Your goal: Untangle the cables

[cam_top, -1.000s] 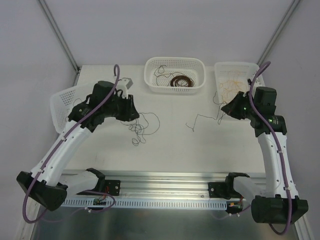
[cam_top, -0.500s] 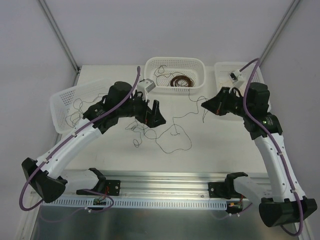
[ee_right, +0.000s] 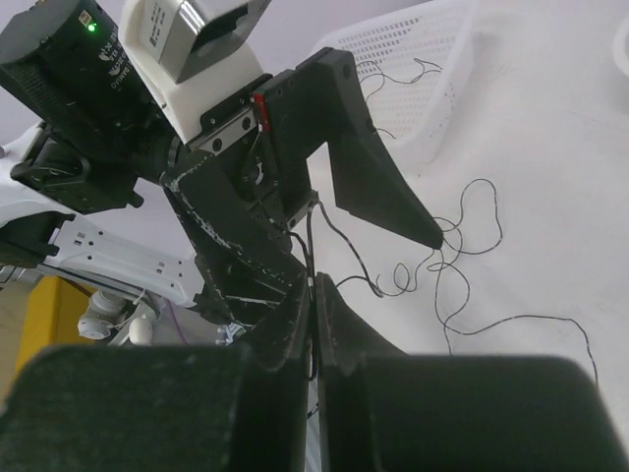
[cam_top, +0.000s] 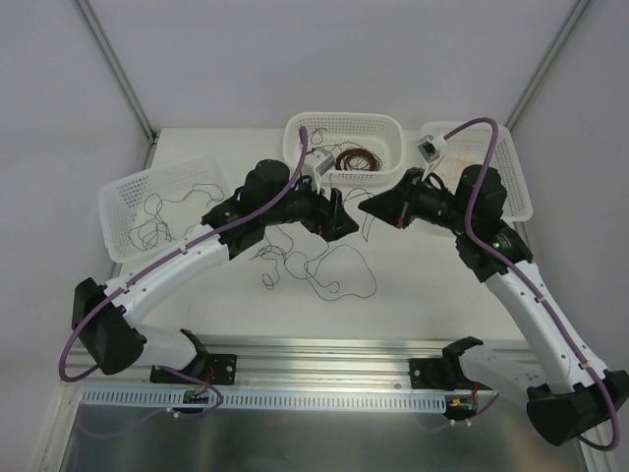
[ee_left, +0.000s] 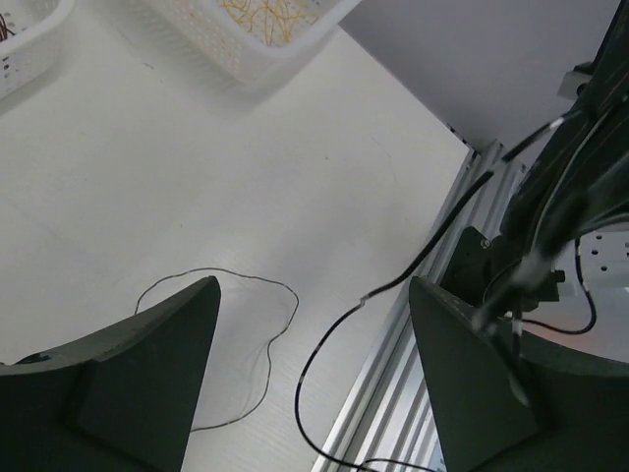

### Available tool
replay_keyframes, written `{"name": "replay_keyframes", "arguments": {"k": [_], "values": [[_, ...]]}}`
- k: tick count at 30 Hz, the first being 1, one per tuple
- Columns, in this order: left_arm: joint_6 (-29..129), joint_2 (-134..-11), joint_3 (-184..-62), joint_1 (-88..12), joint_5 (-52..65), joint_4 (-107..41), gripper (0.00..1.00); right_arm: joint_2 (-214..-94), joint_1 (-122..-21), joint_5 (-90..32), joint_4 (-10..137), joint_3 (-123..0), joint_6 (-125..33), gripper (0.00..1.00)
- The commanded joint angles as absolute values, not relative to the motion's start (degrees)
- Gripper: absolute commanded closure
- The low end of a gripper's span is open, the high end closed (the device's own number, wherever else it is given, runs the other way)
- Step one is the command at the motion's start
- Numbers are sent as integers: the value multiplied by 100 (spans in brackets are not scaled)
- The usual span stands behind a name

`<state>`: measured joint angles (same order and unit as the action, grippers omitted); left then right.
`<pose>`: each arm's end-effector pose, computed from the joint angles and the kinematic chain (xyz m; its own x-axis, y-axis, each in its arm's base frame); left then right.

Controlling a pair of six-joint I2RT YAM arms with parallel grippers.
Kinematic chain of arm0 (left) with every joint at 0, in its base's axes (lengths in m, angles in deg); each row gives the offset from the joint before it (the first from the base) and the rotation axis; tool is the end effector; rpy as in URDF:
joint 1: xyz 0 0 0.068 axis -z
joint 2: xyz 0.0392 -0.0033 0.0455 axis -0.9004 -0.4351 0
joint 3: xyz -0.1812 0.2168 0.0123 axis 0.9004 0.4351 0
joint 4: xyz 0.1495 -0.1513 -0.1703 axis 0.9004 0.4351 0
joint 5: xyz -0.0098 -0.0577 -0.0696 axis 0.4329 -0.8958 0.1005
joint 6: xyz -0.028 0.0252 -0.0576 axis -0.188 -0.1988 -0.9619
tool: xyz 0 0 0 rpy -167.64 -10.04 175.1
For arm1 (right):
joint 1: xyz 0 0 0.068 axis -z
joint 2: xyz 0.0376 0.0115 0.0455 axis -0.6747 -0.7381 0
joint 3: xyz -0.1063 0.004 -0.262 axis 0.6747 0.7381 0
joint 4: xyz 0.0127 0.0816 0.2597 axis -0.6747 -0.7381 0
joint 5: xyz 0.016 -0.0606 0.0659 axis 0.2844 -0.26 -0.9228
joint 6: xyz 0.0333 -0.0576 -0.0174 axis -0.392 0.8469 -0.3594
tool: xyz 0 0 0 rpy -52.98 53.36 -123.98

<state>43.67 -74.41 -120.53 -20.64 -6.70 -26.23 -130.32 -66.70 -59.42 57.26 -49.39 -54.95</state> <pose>0.2348 -0.2517 0.3819 -0.4130 0.0071 -0.9107 0.8148 0.4496 -0.3659 0.2043 0.1298 0.4289 -0.2553 0.1176 -0.9597 -0.8500 0.4457 0.2808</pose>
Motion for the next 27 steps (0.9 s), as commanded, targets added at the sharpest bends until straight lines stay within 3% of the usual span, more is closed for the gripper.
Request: {"name": "replay_keyframes", "arguments": {"k": [1, 4, 5, 7, 8, 12, 14, 18, 21, 27], "values": [[4050, -7434, -11946, -2000, -707, -3699, 23, -13054, -6862, -5849, 6600, -4847, -5868, 96], [3970, -7478, -11884, -1983, -742, -3771, 42, -13072, -6933, -5788, 6679, -4785, -5922, 96], [3953, -7469, -11867, -1982, -725, -3788, 60, -13089, -6959, -5779, 6680, -4776, -5922, 96], [3961, -7452, -11805, -1982, -628, -3789, 79, -13098, -6959, -5761, 6645, -4785, -5869, 96], [3988, -7408, -11788, -1982, -576, -3789, 98, -13116, -6968, -5744, 6618, -4785, -5843, 96], [4119, -7276, -11682, -1991, -303, -3771, 100, -13160, -6959, -5691, 6443, -4811, -5694, 91], [4233, -7197, -11656, -2009, -41, -3719, 100, -13186, -6959, -5673, 6223, -4846, -5536, 80], [4374, -7118, -11778, -2350, 216, -3272, 100, -13160, -6968, -5463, 5662, -4978, -5150, 40], [4497, -7013, -11857, -2789, 444, -2964, 100, -13107, -6959, -5200, 5179, -5084, -4746, 23], [4497, -6723, -11919, -3906, 848, -2611, 100, -12923, -6959, -4707, 4571, -5198, -4235, 5]]}}
